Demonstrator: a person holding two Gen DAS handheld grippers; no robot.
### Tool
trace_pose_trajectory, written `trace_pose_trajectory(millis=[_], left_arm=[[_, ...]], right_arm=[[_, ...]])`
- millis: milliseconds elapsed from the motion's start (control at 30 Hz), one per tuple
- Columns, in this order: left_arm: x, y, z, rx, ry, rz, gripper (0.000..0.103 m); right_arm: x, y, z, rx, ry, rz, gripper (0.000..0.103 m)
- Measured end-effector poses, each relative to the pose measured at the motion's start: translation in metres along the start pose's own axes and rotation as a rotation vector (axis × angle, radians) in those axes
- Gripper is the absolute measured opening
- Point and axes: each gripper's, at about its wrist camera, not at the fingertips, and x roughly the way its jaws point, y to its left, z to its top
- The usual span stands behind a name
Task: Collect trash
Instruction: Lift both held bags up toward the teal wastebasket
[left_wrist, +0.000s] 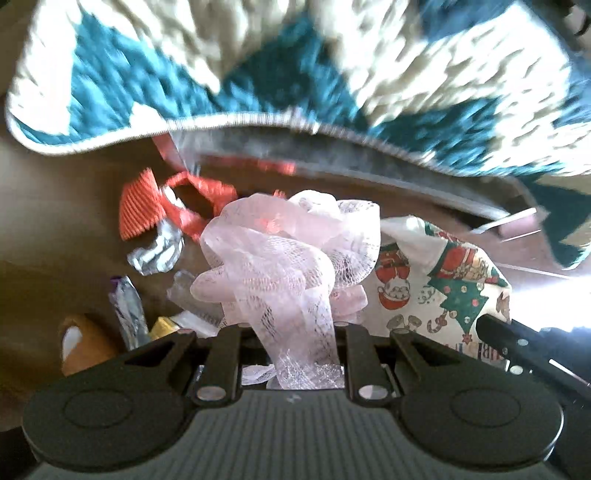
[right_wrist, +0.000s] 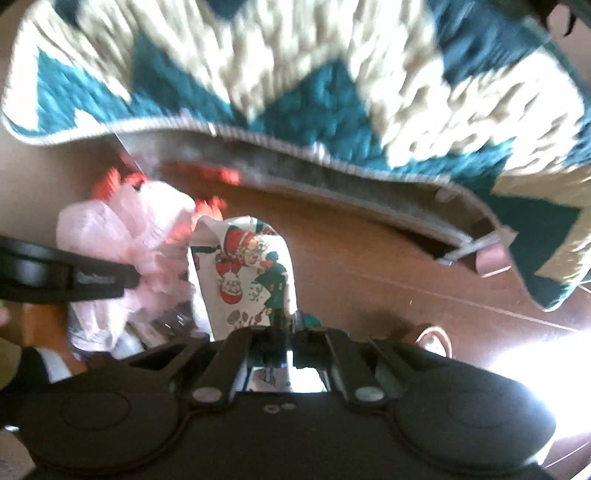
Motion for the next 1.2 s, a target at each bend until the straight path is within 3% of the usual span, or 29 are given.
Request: trace_pose_trajectory(millis=[367,700,967,1200], left_arm=[[-0.156,0.002,-0.015,0.010,-0.284,-0.057,0.017],[-0.280,-0.002,-0.012,0.011,-0.537,-0.136,0.017],[-0.364,-0.018,0.006,0.059,-0.710,-0.165,0.017],[-0.416,-0.022,0.047,0.065,-0.798,-0.157,0.017]], right_arm=[[-0.166,-0.003,0.000,0.061,-0.346,0.001,0.001],[-0.286,-0.011,-0.006,0.083,-0.598,0.014,0.001],[-0.363,-0.018,0.008,0.082,-0.773,0.005,0.001],[-0.417,-0.023,0.051,0.084,-0.900,-0.017,0.001]])
